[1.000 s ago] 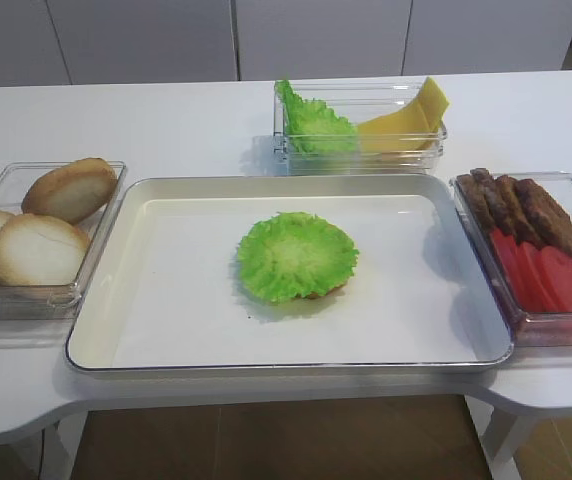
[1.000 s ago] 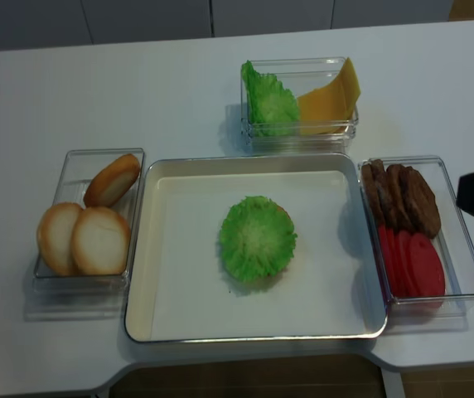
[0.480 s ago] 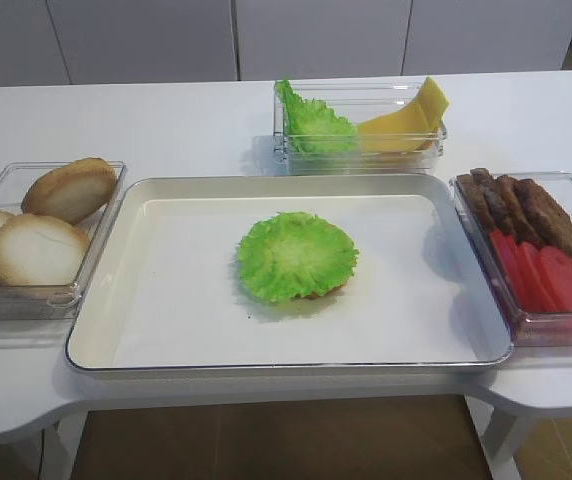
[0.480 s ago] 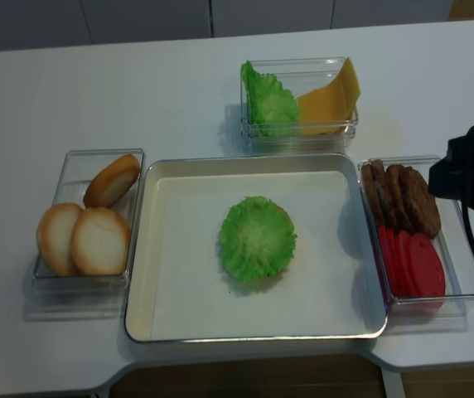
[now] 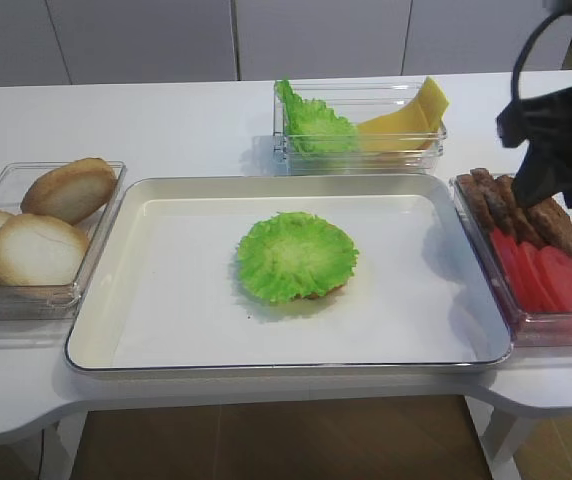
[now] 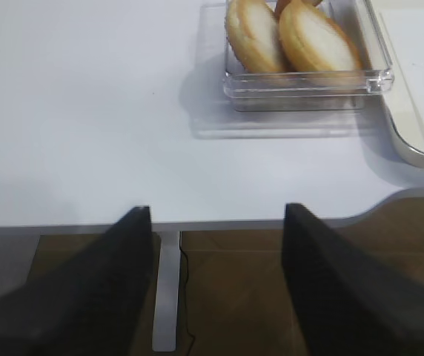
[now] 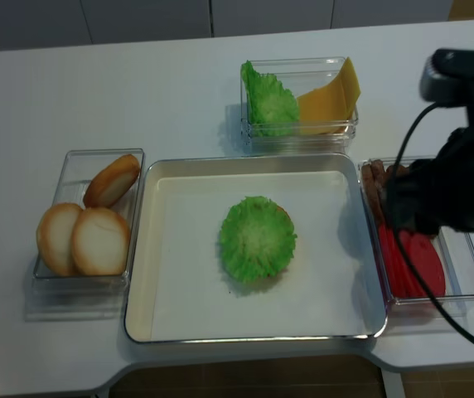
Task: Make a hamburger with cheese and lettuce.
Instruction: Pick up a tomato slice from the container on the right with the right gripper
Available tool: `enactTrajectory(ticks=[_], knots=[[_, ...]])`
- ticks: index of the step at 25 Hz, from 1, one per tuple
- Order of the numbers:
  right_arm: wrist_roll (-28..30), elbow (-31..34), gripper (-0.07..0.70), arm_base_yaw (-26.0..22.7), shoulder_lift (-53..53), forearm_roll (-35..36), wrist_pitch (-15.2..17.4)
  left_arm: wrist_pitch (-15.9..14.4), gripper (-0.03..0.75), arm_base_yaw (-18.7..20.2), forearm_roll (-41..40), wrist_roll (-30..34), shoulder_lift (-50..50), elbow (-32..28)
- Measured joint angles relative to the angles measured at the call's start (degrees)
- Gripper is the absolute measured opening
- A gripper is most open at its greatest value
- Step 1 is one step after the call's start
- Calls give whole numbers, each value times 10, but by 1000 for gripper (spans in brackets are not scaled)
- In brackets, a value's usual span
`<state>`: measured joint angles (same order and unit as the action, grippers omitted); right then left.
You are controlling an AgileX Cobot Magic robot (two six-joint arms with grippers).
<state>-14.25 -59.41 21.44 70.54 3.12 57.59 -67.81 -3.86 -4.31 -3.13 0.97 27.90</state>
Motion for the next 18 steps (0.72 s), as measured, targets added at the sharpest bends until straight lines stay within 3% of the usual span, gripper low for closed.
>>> enactTrajectory(ticks=[8, 18], knots=[[-72, -1, 323, 62, 94, -80, -14, 0, 416, 0, 0, 0, 0, 0], [-120, -2, 323, 75, 123, -144, -18, 0, 416, 0, 0, 0, 0, 0]])
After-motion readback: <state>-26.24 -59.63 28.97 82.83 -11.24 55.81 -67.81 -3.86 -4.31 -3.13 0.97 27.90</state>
